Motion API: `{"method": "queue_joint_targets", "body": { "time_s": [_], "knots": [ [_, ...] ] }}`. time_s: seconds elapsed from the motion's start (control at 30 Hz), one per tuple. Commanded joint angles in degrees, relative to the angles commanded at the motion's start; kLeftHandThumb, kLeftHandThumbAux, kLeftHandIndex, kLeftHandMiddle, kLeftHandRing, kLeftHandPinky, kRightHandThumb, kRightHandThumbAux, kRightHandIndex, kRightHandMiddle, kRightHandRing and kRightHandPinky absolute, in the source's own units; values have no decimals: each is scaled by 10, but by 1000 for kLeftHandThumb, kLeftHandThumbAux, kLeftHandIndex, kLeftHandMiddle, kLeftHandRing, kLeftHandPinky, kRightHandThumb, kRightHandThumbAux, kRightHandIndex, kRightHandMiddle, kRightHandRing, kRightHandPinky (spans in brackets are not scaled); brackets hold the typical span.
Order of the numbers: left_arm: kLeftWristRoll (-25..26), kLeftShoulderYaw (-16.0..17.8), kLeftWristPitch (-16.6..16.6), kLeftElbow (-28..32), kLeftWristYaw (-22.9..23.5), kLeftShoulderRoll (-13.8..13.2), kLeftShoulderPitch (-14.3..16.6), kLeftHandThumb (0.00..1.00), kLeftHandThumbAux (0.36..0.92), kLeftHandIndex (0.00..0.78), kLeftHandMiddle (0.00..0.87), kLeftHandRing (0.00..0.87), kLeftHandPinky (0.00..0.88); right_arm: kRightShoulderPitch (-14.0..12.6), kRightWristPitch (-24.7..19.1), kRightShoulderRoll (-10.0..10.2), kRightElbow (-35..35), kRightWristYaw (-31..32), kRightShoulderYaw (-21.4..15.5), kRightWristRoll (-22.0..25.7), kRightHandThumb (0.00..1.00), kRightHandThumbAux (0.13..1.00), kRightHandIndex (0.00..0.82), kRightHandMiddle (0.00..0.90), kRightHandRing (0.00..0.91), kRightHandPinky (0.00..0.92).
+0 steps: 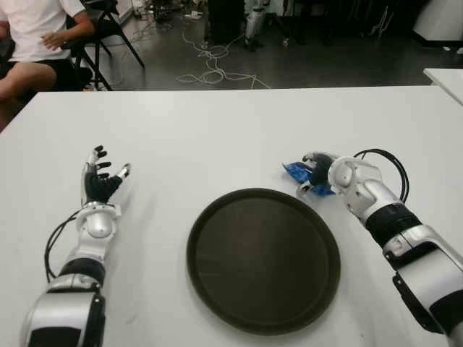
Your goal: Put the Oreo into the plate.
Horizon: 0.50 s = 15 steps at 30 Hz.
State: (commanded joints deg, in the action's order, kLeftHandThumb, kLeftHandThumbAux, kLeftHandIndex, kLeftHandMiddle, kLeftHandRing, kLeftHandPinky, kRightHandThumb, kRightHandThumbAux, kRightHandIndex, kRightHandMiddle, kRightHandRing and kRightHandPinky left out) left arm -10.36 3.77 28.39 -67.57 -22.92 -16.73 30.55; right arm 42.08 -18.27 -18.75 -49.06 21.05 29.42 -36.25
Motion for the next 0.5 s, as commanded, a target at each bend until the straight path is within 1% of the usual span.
{"method": "queue_joint_targets", "body": {
  "time_s": [0.03,0.1,0.17,0.33,0.5],
  "knots": [
    [0,0,0,0,0,0,0,216,690,97,162,201,249,0,-1,0,2,2,0,0,0,743,57,89,29,0],
    [0,0,1,1,1,0,0,217,696,98,165,201,249,-6,-25,-5,43,22,3,-5,0,737,57,89,30,0],
    [-1,-1,2,1,-1,0,-1,220,701,99,167,201,248,-8,-32,-8,55,29,4,-6,0,736,58,89,30,0],
    [1,0,2,2,0,0,-1,215,701,100,165,195,227,-4,-30,-8,41,36,7,-9,0,747,57,88,31,0],
    [0,0,3,1,1,-1,-1,219,700,100,160,197,244,-5,-29,-7,42,37,5,-11,0,760,54,87,31,0]
  ]
}}
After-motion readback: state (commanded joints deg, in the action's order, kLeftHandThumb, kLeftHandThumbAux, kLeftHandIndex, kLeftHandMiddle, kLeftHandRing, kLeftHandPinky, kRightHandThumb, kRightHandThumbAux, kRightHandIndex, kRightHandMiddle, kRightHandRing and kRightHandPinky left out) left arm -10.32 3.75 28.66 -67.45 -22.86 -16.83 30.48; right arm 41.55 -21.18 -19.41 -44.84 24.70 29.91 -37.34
